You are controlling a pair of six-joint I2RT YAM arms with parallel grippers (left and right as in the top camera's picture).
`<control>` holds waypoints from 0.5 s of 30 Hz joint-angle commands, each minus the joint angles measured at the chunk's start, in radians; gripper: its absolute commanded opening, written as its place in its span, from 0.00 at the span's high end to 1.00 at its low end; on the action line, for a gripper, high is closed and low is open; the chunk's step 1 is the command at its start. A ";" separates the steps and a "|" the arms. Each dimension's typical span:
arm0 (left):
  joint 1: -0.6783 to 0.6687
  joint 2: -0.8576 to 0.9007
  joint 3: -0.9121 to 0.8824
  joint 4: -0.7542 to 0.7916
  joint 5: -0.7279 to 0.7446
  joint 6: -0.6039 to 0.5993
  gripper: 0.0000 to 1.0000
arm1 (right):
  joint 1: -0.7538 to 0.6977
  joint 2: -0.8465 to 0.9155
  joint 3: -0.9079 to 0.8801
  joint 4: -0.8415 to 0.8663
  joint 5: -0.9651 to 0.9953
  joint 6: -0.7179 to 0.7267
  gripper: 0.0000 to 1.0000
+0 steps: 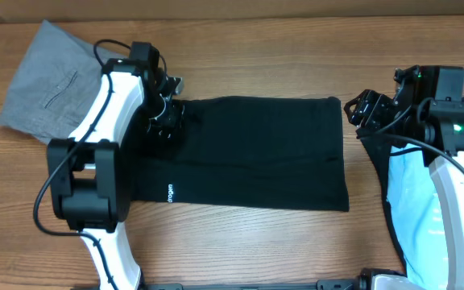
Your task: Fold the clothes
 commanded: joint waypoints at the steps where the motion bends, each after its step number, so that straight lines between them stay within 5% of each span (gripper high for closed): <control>1: -0.002 0.026 0.012 -0.002 -0.089 0.014 0.38 | -0.003 0.017 0.020 0.002 -0.006 -0.008 0.21; 15: 0.000 0.045 -0.022 0.017 -0.196 0.034 0.39 | -0.003 0.046 0.020 -0.001 0.001 -0.030 0.21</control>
